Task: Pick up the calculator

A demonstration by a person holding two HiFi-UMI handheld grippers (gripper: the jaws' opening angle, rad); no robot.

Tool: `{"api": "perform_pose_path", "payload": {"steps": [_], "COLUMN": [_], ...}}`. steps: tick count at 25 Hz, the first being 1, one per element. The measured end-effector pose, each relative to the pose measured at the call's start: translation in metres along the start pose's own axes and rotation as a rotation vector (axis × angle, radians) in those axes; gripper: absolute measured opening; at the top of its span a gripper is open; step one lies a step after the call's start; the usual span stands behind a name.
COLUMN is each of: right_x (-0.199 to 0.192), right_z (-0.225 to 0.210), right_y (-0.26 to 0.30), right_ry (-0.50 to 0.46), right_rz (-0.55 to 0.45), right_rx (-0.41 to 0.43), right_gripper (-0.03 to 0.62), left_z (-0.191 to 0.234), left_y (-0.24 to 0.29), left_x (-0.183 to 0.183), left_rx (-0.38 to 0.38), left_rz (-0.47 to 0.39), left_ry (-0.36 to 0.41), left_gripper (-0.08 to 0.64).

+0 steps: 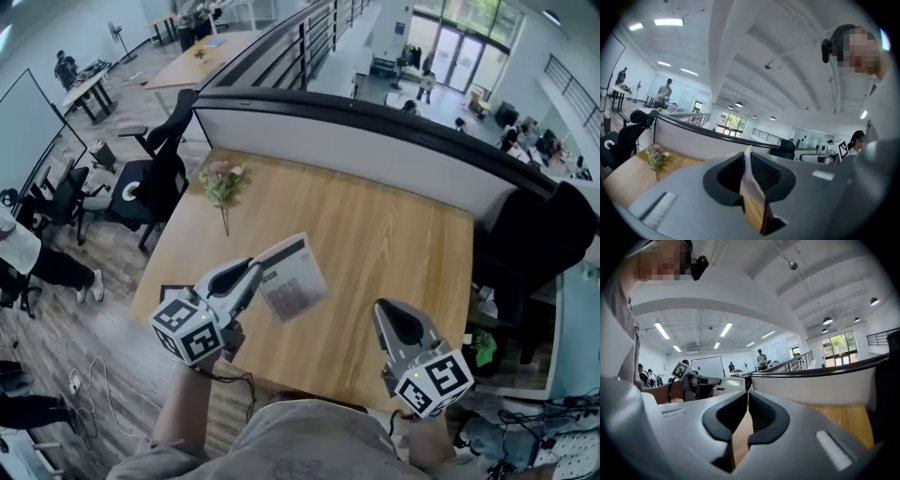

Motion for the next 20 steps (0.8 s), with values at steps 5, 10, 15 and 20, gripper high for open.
{"api": "perform_pose_path", "payload": {"steps": [5, 10, 15, 20], "right_x": [0.008, 0.008, 0.004, 0.007], "right_z": [0.006, 0.008, 0.011, 0.016], "right_y": [-0.015, -0.023, -0.021, -0.022], "right_ry": [-0.021, 0.014, 0.059, -0.033], "right_rz": [-0.007, -0.005, -0.007, 0.009], "right_rx": [-0.002, 0.023, 0.052, 0.035], "right_gripper": [0.020, 0.018, 0.011, 0.011], "left_z": [-0.034, -0.050, -0.049, -0.051], "left_y": [-0.026, -0.041, -0.056, -0.058], "left_x": [0.000, -0.017, -0.036, -0.035], "left_rx": [0.050, 0.118, 0.158, 0.176], "left_rz": [0.033, 0.023, 0.026, 0.037], "left_ry": [0.167, 0.224, 0.196, 0.225], "left_gripper": [0.044, 0.044, 0.044, 0.044]}}
Point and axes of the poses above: the fingertips, and each gripper's own axes: y forward along the fingers, z to its left, x out of its top, the point moved 1 cm from there along -y, backward along the fingers
